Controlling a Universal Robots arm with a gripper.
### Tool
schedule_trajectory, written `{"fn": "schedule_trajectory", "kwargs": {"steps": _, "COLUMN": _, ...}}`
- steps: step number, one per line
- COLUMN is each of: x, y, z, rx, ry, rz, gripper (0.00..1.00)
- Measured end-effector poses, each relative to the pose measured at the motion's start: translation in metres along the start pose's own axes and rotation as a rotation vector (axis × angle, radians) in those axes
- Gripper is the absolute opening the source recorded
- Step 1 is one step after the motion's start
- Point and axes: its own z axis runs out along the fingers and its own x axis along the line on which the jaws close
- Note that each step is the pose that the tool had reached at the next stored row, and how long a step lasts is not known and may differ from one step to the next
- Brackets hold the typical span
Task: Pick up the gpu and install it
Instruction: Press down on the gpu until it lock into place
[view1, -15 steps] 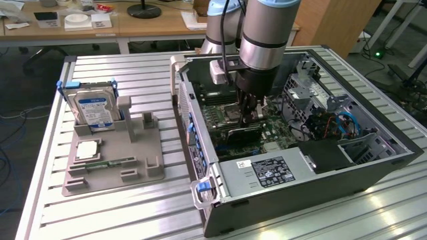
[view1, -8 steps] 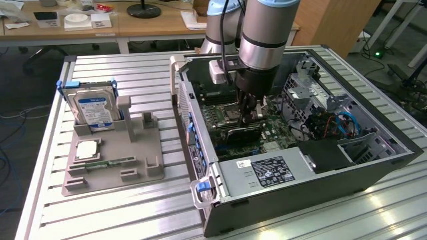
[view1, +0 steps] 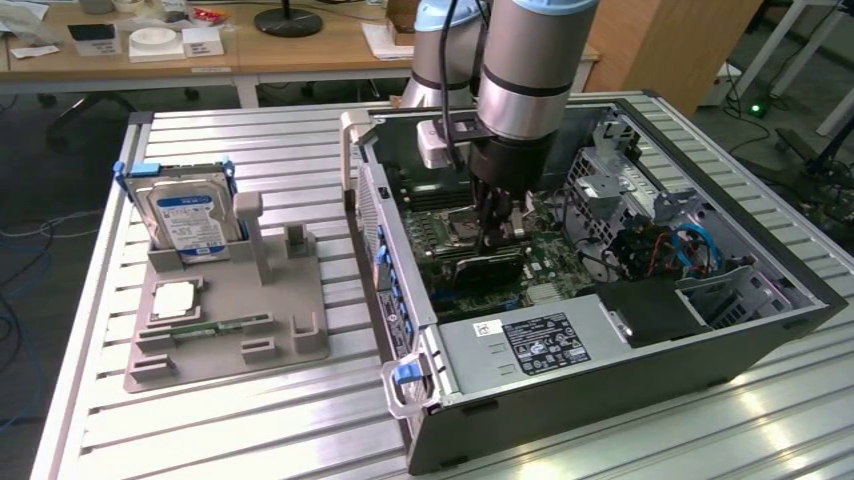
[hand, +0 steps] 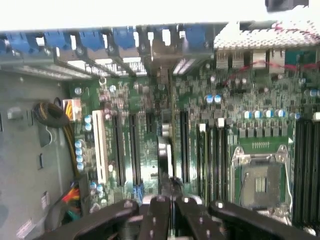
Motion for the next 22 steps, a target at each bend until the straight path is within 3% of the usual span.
{"fn": "schedule_trajectory", "kwargs": {"steps": 5, "x": 0.001, "y": 0.0158, "z": 0.0000, "rx": -0.0028, "ry": 0.0002, "rz": 0.000, "gripper": 0.11}}
{"fn": "schedule_trajectory", "kwargs": {"steps": 7, "x": 0.001, "y": 0.0186, "z": -0.0001, "rx": -0.0110, "ry": 0.0006, "rz": 0.000, "gripper": 0.11}}
{"fn": "schedule_trajectory", "kwargs": {"steps": 9, "x": 0.001, "y": 0.0187, "z": -0.0003, "rx": -0.0266, "ry": 0.0019, "rz": 0.000, "gripper": 0.11}}
{"fn": "schedule_trajectory", "kwargs": {"steps": 10, "x": 0.001, "y": 0.0188, "z": -0.0005, "rx": -0.0395, "ry": 0.0026, "rz": 0.000, "gripper": 0.11}}
{"fn": "schedule_trajectory", "kwargs": {"steps": 15, "x": 0.001, "y": 0.0186, "z": -0.0028, "rx": -0.1208, "ry": 0.0081, "rz": 0.000, "gripper": 0.11}}
{"fn": "schedule_trajectory", "kwargs": {"steps": 19, "x": 0.001, "y": 0.0173, "z": -0.0061, "rx": -0.1782, "ry": 0.0120, "rz": 0.001, "gripper": 0.11}}
{"fn": "schedule_trajectory", "kwargs": {"steps": 22, "x": 0.001, "y": 0.0157, "z": -0.0076, "rx": -0.2272, "ry": 0.0150, "rz": 0.001, "gripper": 0.11}}
